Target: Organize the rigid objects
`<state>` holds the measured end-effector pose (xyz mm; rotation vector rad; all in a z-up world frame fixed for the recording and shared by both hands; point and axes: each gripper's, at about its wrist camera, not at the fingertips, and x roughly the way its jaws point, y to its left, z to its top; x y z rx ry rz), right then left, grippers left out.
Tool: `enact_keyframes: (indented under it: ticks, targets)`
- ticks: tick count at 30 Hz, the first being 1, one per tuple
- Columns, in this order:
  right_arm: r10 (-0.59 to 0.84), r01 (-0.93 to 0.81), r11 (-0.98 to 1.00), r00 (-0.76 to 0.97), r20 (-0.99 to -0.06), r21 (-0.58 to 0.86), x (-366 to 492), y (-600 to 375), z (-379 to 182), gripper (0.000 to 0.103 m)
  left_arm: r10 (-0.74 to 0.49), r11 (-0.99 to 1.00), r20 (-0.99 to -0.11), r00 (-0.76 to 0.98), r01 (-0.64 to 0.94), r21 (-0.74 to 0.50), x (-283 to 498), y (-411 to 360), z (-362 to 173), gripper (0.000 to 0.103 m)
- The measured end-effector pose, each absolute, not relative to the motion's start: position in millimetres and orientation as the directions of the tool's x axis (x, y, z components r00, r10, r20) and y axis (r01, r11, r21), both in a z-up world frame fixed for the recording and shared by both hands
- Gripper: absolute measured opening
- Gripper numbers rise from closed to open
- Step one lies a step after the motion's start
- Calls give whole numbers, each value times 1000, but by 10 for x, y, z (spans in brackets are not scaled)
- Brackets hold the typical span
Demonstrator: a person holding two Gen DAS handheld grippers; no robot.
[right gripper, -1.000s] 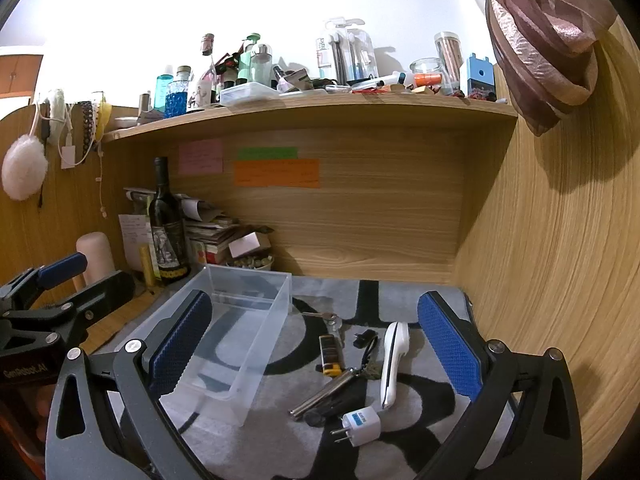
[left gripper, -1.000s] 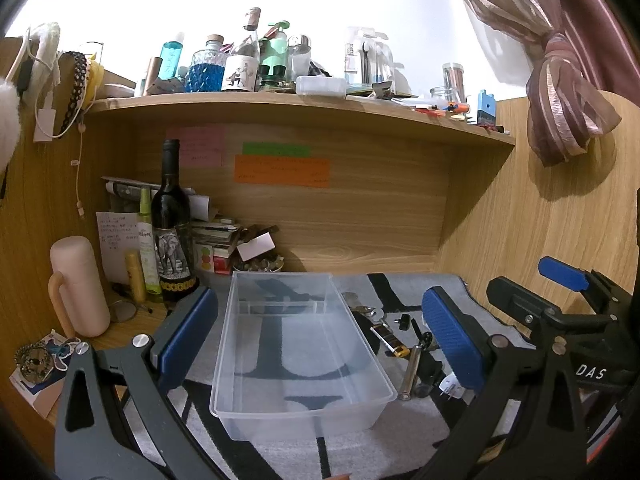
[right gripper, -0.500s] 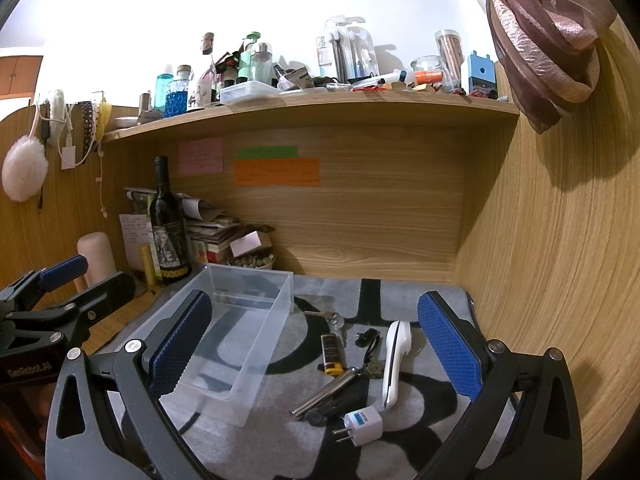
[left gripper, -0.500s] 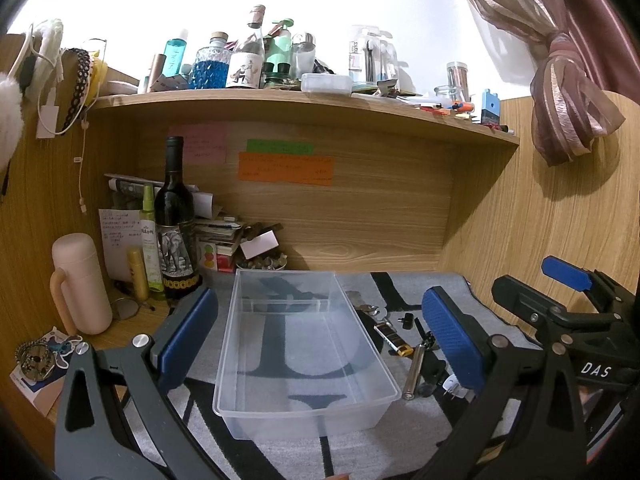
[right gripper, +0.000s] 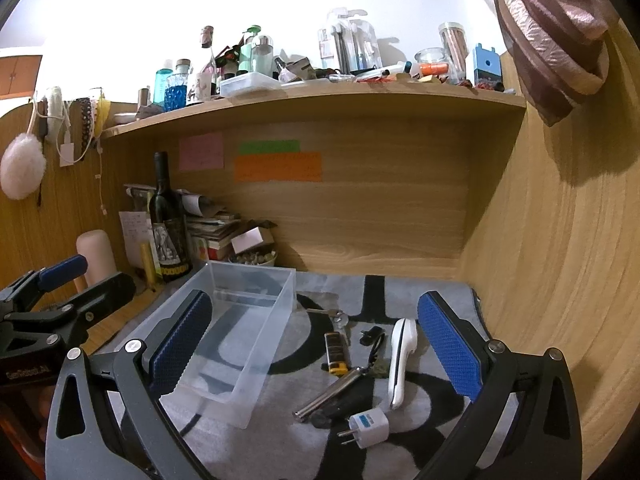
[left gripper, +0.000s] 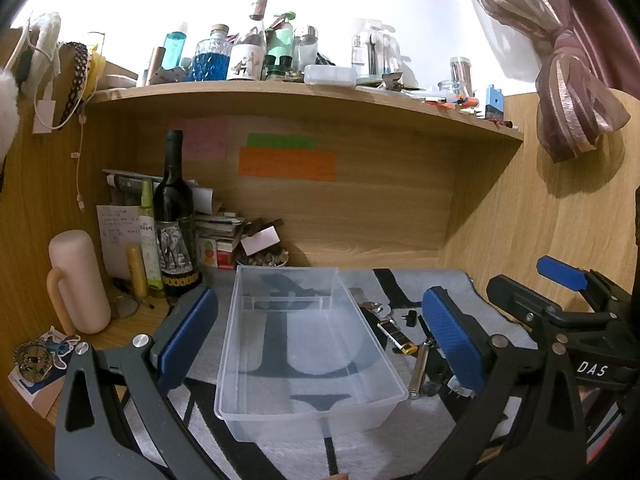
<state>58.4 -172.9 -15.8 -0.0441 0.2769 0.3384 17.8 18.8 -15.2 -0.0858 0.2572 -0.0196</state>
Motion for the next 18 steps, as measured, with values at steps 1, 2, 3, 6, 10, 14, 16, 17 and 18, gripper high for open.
enact_keyframes:
  ticks: [1, 2, 3, 6, 10, 14, 16, 17, 18]
  targets:
    - [329, -341, 940, 903, -275, 4, 602, -1723, -164, 103, -23, 996, -261, 965, 0, -86, 207, 201, -162, 103]
    - [332, -345, 939, 903, -273, 2, 619, -1718, -172, 103, -18, 996, -267, 964, -5, -85, 231, 216, -171, 103]
    - [331, -344, 939, 903, -273, 1, 638, -1712, -181, 103, -14, 996, -276, 961, -10, -87, 261, 237, -182, 103]
    - [331, -345, 939, 899, -288, 3, 734, -1708, -215, 103, -18, 995, -317, 948, -15, -99, 389, 345, -211, 103]
    - [314, -329, 944, 888, -337, 11, 948, -1750, -280, 103, -29, 996, -386, 922, -6, -88, 616, 547, -264, 103]
    - [260, -277, 961, 883, -390, 14, 1199, -1863, -345, 103, -58, 994, -490, 870, 3, -112, 927, 838, -380, 102]
    - [229, -249, 969, 877, -423, 8, 1319, -1918, -382, 103, -59, 993, -545, 836, -5, -116, 1080, 950, -463, 87]
    - [210, -231, 973, 876, -434, 3, 1369, -1940, -403, 102, -47, 995, -580, 814, -15, -101, 1172, 997, -513, 80]
    - [187, -212, 977, 876, -445, -6, 1408, -1960, -426, 100, -39, 996, -604, 796, -20, -91, 1252, 1039, -562, 77]
